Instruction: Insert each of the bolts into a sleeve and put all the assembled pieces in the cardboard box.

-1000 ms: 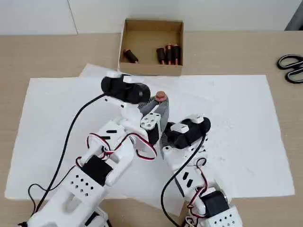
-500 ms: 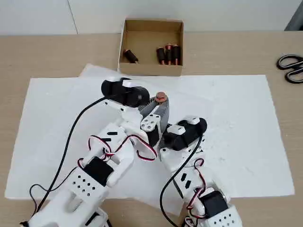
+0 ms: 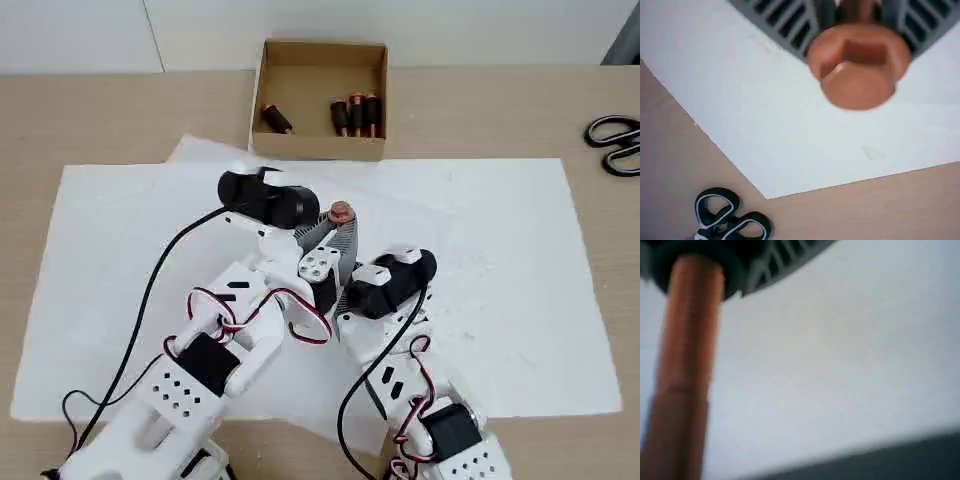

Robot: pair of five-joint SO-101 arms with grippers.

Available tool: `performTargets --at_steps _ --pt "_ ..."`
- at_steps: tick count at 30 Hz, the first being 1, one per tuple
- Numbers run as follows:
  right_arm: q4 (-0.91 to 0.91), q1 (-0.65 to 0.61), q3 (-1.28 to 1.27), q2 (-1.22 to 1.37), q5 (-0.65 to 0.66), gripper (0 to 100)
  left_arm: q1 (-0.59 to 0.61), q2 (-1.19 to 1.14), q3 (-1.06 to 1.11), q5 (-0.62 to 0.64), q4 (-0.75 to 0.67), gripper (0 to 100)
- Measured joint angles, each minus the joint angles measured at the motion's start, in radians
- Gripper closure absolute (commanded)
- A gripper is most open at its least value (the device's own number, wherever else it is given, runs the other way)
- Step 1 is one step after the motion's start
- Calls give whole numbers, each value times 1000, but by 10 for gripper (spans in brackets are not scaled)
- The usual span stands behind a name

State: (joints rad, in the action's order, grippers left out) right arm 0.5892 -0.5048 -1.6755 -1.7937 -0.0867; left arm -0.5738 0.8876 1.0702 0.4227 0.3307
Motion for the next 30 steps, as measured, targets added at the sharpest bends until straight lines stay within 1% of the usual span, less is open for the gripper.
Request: performTargets --at_steps 5,9,18,23,28,30 --pt "0 5 0 0 0 994 -25 0 2 -8 35 994" --pt "0 0 0 0 0 994 -29 0 2 -40 72 994" --pt "0 2 0 0 0 994 -48 0 2 -49 98 994" --pt "0 6 0 0 0 994 -69 0 2 -107 126 994" --pt "0 6 0 0 0 994 -71 0 2 -112 127 991" --pt "0 6 0 0 0 994 -71 0 2 -112 127 963"
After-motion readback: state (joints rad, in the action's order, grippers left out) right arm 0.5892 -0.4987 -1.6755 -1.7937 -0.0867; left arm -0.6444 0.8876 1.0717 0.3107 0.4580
